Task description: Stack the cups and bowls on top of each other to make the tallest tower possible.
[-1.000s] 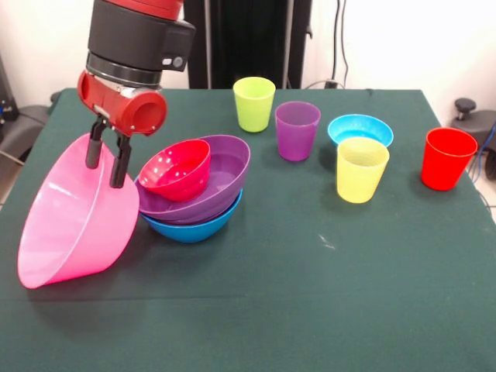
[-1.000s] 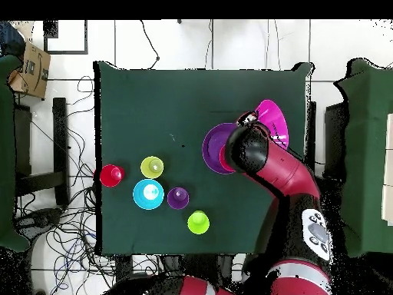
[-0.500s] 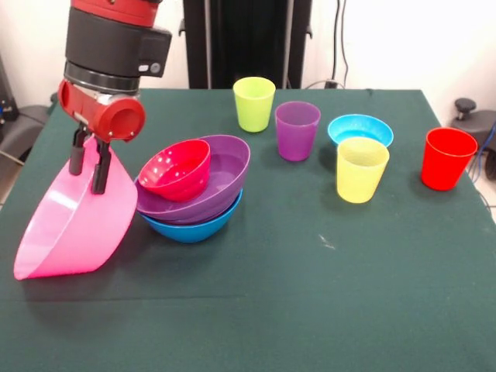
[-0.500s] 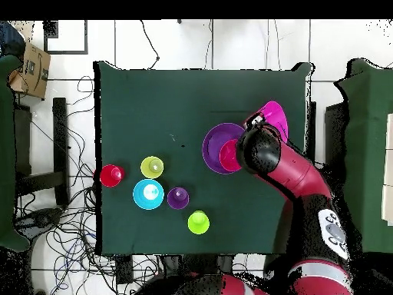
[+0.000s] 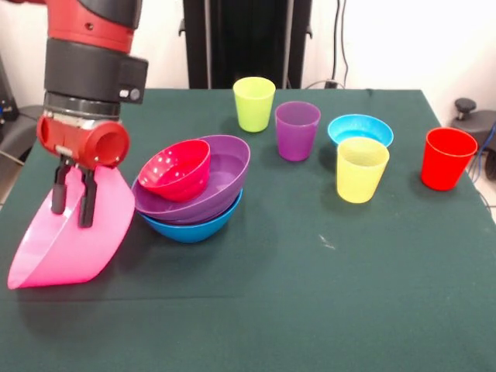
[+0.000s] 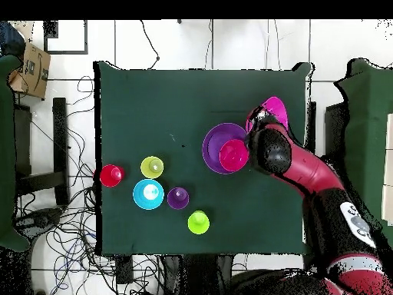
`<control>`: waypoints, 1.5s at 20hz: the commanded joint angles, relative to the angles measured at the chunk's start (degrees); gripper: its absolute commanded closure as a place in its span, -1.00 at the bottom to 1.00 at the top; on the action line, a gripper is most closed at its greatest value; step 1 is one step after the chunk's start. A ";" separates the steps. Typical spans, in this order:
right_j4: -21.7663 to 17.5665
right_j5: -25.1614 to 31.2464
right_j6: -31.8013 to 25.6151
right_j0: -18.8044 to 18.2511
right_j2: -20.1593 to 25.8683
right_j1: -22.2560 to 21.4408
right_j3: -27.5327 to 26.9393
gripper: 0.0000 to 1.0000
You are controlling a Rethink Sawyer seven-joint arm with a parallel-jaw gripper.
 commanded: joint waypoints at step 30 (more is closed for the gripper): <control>-19.92 16.77 -7.75 -11.54 28.62 0.52 9.07 -1.00</control>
